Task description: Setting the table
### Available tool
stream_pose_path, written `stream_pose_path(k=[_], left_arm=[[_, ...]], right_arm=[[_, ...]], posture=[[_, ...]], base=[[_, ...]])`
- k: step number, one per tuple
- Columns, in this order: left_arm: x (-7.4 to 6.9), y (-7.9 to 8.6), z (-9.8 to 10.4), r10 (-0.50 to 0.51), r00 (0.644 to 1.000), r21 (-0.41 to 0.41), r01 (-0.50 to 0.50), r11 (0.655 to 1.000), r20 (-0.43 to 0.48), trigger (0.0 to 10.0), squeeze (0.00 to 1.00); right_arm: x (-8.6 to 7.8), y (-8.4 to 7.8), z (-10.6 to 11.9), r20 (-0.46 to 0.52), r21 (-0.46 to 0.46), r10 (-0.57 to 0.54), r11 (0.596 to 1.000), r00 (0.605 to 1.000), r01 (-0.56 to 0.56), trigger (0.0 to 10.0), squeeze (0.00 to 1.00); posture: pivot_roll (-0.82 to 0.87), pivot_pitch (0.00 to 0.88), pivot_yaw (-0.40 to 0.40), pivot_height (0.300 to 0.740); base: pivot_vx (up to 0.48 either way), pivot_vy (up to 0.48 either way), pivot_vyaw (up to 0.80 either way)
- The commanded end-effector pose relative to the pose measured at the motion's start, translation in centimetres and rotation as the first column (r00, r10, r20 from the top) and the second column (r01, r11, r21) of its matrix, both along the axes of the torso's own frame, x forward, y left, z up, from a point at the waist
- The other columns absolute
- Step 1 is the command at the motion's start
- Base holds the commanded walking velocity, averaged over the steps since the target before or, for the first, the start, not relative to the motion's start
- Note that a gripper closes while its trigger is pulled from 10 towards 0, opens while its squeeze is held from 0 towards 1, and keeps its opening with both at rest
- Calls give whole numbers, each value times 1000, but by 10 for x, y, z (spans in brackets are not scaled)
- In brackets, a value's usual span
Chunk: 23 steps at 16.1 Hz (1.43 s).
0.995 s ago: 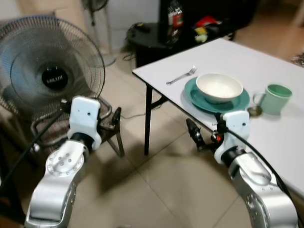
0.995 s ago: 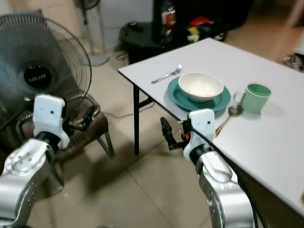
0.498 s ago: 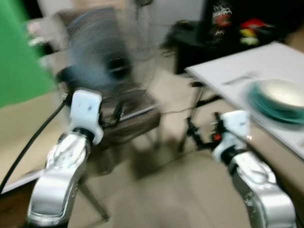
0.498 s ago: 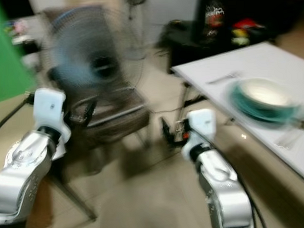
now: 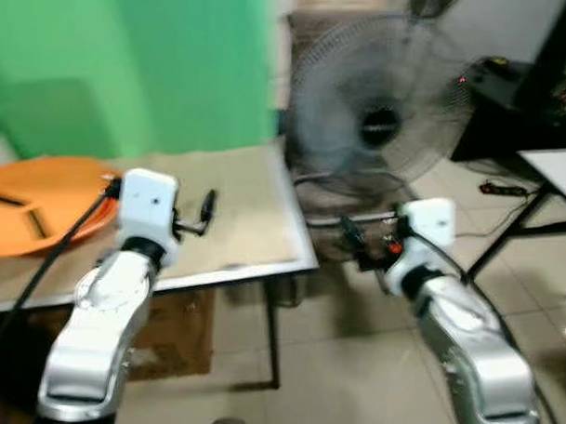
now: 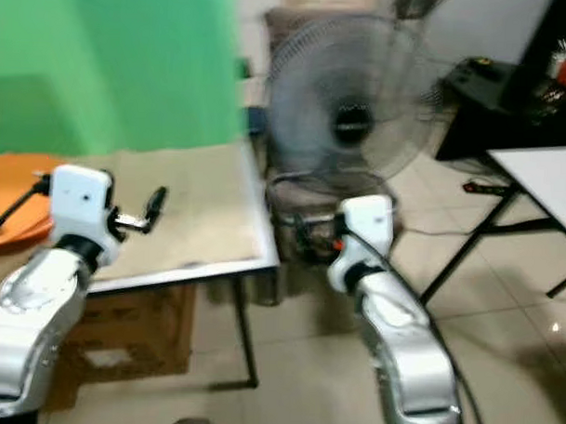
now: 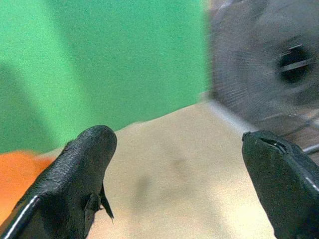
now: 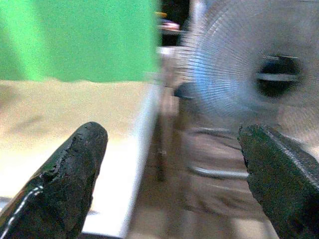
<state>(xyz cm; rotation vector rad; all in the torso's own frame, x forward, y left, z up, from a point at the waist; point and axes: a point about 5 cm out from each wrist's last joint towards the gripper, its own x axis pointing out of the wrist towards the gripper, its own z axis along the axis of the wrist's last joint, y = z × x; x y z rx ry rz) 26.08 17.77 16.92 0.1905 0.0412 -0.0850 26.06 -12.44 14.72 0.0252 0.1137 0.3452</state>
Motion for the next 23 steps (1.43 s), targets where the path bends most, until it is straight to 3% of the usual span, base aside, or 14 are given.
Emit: stream_pose_path(k=[1, 7, 10, 19, 23], left_arm=[[2, -6, 2, -19, 1000, -2, 19, 1000, 4, 10000, 0], [5, -4, 5, -18, 1000, 27, 18, 999, 18, 10000, 0], [7, -3, 6, -3, 1000, 23, 3, 1000, 25, 10000, 0], [2, 2, 8, 26, 999, 14, -26, 1000, 41, 10000, 0], [1, 0, 6, 2, 1000, 12, -2, 1000, 31, 10000, 0]], right_arm=[[1, -7, 5, 25, -11, -21, 1000, 999, 21, 10000, 1000], [3, -5, 5, 28, -13, -11, 1000, 1000, 11, 10000, 1000], [3, -5, 5, 29, -14, -5, 1000, 1000, 5, 10000, 1000], [3, 6, 0, -4, -16, 84, 996, 996, -85, 10000, 1000], [4, 8, -1, -6, -15, 91, 996, 996, -91, 10000, 1000]], posture=[[156, 0, 21, 740], [150, 0, 27, 740], [151, 0, 26, 740], [175, 0, 6, 740], [171, 0, 15, 740]], base=[[0, 334, 0], [0, 221, 0], [0, -480, 800], [0, 0, 800], [269, 0, 800]])
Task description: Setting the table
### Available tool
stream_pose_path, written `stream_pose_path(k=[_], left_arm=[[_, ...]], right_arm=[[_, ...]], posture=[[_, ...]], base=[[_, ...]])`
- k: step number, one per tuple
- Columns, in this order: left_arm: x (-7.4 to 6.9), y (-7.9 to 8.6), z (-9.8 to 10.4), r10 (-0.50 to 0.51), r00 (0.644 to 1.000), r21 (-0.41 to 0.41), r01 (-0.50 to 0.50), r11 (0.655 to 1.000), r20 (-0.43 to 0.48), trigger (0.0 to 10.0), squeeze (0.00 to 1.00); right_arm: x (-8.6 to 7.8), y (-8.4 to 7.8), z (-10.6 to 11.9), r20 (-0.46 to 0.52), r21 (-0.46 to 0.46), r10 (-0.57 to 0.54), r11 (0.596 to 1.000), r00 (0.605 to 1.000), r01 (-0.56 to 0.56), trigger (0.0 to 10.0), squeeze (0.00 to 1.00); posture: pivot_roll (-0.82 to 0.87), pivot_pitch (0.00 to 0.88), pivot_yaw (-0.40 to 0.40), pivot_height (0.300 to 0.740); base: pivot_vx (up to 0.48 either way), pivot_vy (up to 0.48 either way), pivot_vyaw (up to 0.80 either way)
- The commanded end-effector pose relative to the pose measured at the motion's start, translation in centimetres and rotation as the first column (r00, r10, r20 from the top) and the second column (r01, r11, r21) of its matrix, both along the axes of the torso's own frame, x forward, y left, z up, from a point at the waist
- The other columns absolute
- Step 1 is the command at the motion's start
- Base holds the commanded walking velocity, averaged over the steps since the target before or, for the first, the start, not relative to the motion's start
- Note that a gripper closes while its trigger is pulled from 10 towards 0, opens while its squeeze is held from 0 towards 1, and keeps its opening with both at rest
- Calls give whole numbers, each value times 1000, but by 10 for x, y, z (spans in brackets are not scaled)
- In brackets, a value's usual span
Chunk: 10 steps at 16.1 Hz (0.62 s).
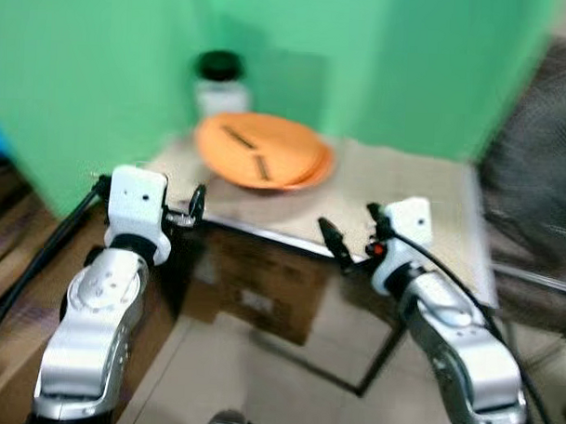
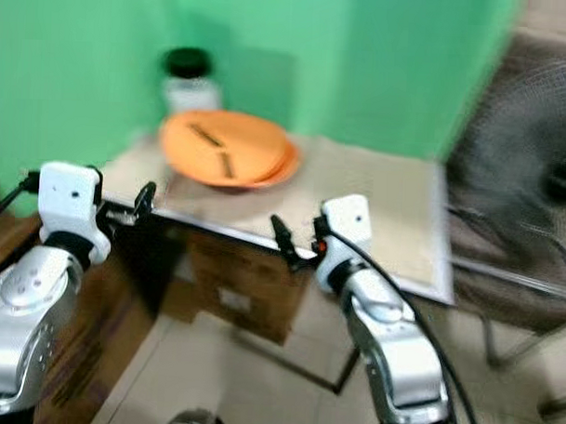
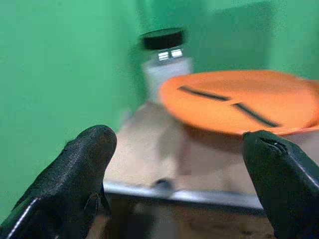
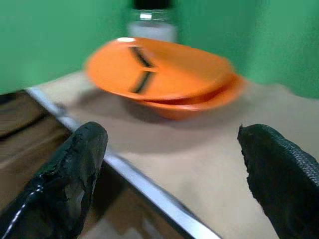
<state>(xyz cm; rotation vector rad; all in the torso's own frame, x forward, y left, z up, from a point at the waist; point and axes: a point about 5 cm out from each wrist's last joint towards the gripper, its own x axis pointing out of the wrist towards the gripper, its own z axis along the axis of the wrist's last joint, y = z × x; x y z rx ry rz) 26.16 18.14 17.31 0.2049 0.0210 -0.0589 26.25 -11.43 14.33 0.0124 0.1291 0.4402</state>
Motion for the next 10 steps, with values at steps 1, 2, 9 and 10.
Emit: stream_pose_path(k=[1, 2, 9, 10], left_arm=[[0, -4, 2, -31, 1000, 0, 31, 1000, 2, 10000, 0], [0, -5, 1, -37, 999, 0, 37, 999, -1, 10000, 0], [-1, -11, 0, -119, 993, -2, 119, 993, -24, 10000, 0], [-2, -13, -1, -144, 989, -6, 144, 990, -28, 10000, 0]], right_arm=[[2, -2, 2, 7, -5, -8, 1000, 1000, 8, 10000, 1000], [2, -3, 2, 5, -1, -21, 1000, 1000, 21, 10000, 1000], [2, -11, 2, -1, 15, -124, 992, 992, 124, 10000, 0], [2, -13, 4, 0, 41, -142, 989, 990, 142, 10000, 0]], posture=[[170, 0, 17, 740], [168, 0, 23, 740], [161, 0, 45, 740], [159, 0, 44, 740]], base=[[277, 0, 800], [281, 0, 794], [284, 0, 0], [285, 0, 0]])
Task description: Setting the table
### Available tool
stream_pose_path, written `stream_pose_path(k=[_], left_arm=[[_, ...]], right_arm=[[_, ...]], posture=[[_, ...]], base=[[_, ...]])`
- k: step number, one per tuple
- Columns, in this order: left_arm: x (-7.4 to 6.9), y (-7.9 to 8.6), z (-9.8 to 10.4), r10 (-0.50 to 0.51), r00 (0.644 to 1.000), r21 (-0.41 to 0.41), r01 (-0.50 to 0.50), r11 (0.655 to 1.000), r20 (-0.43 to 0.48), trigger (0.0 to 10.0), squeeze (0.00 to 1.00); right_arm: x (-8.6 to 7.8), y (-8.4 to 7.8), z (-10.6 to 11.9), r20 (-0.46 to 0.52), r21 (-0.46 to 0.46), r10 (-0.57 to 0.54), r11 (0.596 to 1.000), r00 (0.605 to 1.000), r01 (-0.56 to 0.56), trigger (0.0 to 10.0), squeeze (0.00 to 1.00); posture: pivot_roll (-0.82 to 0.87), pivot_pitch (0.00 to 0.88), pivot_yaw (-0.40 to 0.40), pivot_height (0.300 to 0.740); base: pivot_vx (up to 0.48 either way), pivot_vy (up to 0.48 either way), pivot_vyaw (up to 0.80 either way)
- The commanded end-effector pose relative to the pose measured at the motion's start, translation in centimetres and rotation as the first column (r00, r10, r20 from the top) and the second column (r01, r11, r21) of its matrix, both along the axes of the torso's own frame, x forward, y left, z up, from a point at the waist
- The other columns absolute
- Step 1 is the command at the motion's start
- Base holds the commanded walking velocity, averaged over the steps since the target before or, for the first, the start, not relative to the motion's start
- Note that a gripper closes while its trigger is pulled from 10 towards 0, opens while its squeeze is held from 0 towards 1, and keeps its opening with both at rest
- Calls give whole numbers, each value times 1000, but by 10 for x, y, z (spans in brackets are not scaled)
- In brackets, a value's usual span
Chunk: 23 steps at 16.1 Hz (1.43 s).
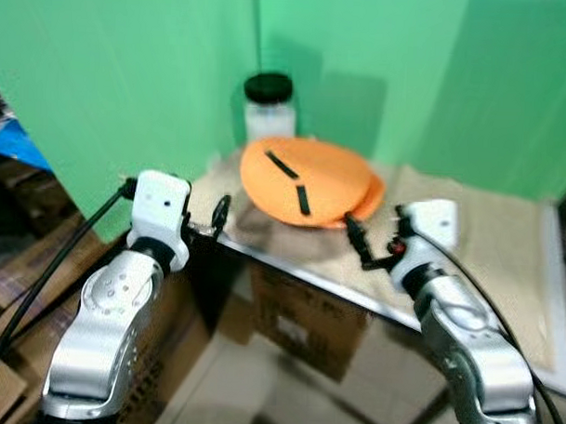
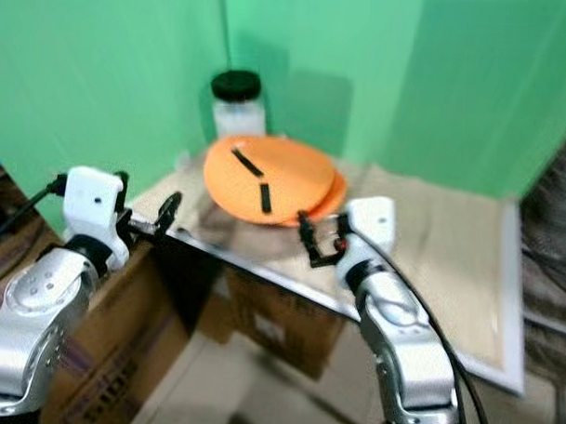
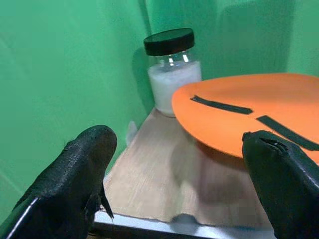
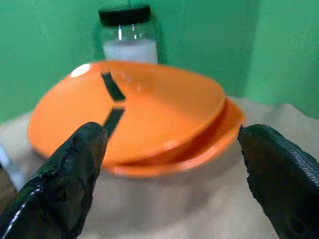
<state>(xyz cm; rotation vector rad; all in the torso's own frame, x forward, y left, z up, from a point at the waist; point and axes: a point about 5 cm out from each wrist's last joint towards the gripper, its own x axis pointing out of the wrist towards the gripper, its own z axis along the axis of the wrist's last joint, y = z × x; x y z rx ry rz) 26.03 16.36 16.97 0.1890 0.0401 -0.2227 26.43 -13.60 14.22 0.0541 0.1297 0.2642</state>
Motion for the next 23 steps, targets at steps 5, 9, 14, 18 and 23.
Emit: stream_pose_path(k=[5, 9, 14, 18, 23], left_arm=[[-1, 0, 0, -41, 999, 17, 41, 999, -3, 10000, 0], [0, 2, 0, -40, 999, 21, 40, 999, -2, 10000, 0], [9, 8, -5, -40, 999, 67, 40, 997, -8, 10000, 0], [22, 17, -13, -54, 997, 99, 59, 993, -51, 10000, 0], [45, 36, -18, -19, 989, -209, -13, 978, -148, 10000, 1000]], right_arm=[[6, 5, 15, 37, 51, 29, 998, 999, -31, 10000, 0], [13, 9, 15, 21, 48, 82, 995, 996, -83, 10000, 0], [40, 7, 22, -9, 129, 132, 983, 991, -130, 10000, 0], [68, 16, 33, -32, 231, 217, 951, 976, -204, 10000, 1000], [94, 17, 38, -73, 260, 247, 940, 966, -221, 10000, 1000]], posture=[[156, 0, 33, 740], [162, 0, 25, 740], [152, 0, 20, 740], [141, 0, 15, 740], [145, 0, -10, 740]], base=[[283, 0, -431], [282, 0, 0], [54, 0, 0], [0, 0, 0], [0, 0, 0]])
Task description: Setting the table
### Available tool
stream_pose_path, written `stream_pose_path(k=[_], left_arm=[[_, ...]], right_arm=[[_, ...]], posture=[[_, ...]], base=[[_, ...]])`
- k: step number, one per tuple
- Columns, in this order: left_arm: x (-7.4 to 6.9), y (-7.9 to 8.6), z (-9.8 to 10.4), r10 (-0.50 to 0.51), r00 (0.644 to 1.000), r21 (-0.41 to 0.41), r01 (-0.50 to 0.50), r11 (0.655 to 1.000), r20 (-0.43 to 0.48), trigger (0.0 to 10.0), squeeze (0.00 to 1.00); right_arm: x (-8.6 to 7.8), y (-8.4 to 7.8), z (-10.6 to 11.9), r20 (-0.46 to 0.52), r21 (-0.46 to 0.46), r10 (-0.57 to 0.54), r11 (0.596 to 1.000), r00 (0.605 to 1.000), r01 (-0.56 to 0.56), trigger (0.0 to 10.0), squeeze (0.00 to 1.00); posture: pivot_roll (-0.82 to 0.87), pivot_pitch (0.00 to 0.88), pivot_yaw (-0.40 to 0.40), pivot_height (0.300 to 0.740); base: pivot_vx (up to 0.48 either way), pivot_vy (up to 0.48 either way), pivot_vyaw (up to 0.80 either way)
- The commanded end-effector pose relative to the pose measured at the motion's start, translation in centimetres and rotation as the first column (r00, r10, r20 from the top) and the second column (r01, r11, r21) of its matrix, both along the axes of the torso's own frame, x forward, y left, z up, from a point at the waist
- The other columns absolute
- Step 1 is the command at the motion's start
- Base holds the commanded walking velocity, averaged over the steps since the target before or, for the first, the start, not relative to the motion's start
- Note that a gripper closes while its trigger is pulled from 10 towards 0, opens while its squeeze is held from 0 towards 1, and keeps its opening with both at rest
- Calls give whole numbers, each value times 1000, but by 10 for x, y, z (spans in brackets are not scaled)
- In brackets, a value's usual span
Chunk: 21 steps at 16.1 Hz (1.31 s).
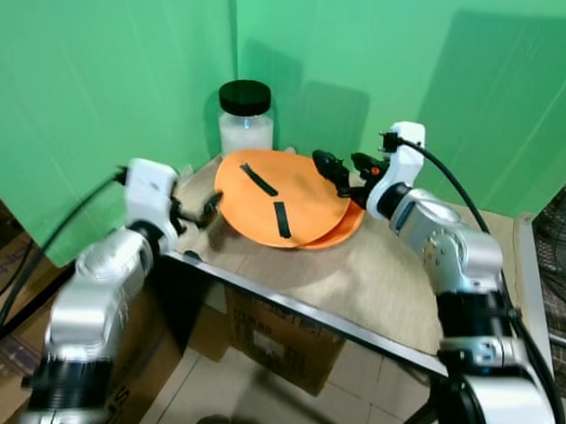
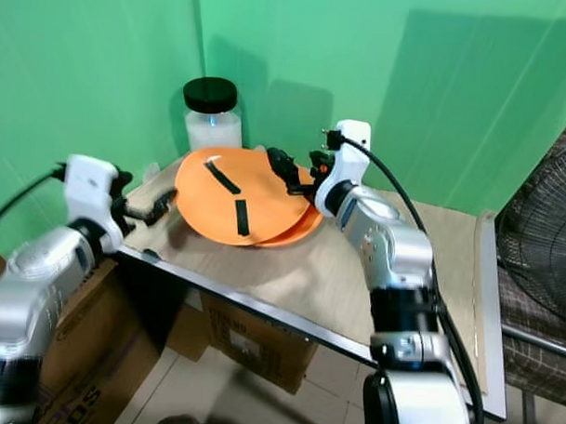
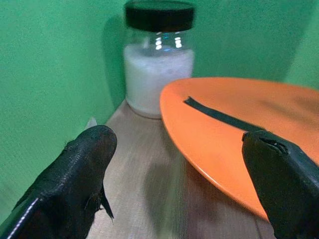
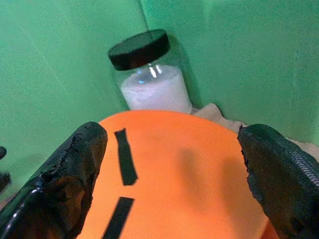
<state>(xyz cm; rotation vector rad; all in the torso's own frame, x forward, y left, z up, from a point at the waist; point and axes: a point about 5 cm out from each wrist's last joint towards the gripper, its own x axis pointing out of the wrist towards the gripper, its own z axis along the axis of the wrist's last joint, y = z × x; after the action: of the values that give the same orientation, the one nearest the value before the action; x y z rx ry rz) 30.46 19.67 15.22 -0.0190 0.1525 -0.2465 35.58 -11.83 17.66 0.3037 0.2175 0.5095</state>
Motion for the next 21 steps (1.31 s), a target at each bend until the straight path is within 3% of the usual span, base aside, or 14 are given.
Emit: stream_pose_path(k=[1, 5, 8, 9, 10, 11, 12, 13, 14, 15, 16, 17, 18, 21], left_arm=[[2, 5, 0, 12, 1000, -53, -14, 999, -26, 10000, 1000], [11, 10, -12, -28, 975, -464, -80, 882, -220, 10000, 1000], [11, 6, -22, -114, 947, -511, -59, 858, -302, 10000, 910], [12, 3, -25, -149, 933, -529, -51, 847, -328, 10000, 522], [12, 3, -25, -149, 933, -529, -51, 847, -328, 10000, 522], [15, 0, -29, -164, 920, -525, -52, 850, -357, 10000, 0], [16, 0, -30, -167, 916, -521, -53, 852, -366, 10000, 0], [22, -2, -26, -188, 924, -551, -29, 834, -334, 10000, 0], [25, -3, -26, -192, 925, -553, -24, 833, -328, 10000, 0], [29, -4, -26, -192, 925, -549, -21, 835, -328, 7569, 0], [30, -4, -27, -194, 924, -549, -20, 836, -329, 7569, 0], [34, -5, -26, -189, 930, -549, -16, 836, -315, 3922, 0], [34, -5, -26, -189, 930, -549, -16, 836, -315, 3922, 0], [42, -13, -25, -227, 930, -574, 21, 818, -289, 0, 0]], right_arm=[[3, -1, 3, 9, 6, 6, 1000, 1000, -6, 10000, 1000], [-3, -4, -1, 31, -27, 60, 998, 998, -59, 10000, 1000], [-20, -12, 2, 101, -30, 159, 987, 982, -157, 10000, 1000], [-29, -15, 2, 118, -33, 210, 978, 971, -207, 10000, 1000], [-29, -15, 2, 118, -33, 210, 978, 971, -207, 10000, 1000], [-41, -16, 2, 136, -39, 269, 963, 954, -266, 10000, 1000], [-46, -17, 2, 143, -43, 292, 956, 946, -289, 10000, 992], [-59, -20, 2, 154, -38, 336, 942, 929, -334, 10000, 0], [-66, -22, 2, 156, -35, 359, 933, 920, -358, 10000, 0], [-79, -23, 1, 154, -32, 404, 914, 902, -404, 10000, 0], [-83, -24, 0, 153, -30, 417, 908, 896, -418, 10000, 0], [-92, -24, -3, 150, -27, 438, 898, 887, -439, 10000, 0], [-92, -24, -3, 150, -27, 438, 898, 887, -439, 10000, 0], [-110, -21, -9, 121, -12, 485, 873, 866, -487, 10000, 0]], posture=[[142, 0, -9, 740], [138, 0, -2, 740], [126, 0, 14, 740], [122, 0, 21, 740], [122, 0, 21, 740], [116, 0, 29, 740], [116, 0, 29, 740], [107, 0, 43, 740], [104, 0, 48, 740], [97, 0, 55, 740], [97, 0, 55, 740], [93, 0, 60, 740], [93, 0, 60, 740], [80, 0, 78, 740]], base=[[0, 0, 0], [0, 0, 0], [0, 0, 0], [0, 0, 0], [0, 0, 0], [0, 0, 0], [0, 0, 0], [0, 0, 0], [0, 0, 0], [0, 0, 0], [0, 0, 0], [0, 0, 0], [0, 0, 0], [0, 0, 0]])
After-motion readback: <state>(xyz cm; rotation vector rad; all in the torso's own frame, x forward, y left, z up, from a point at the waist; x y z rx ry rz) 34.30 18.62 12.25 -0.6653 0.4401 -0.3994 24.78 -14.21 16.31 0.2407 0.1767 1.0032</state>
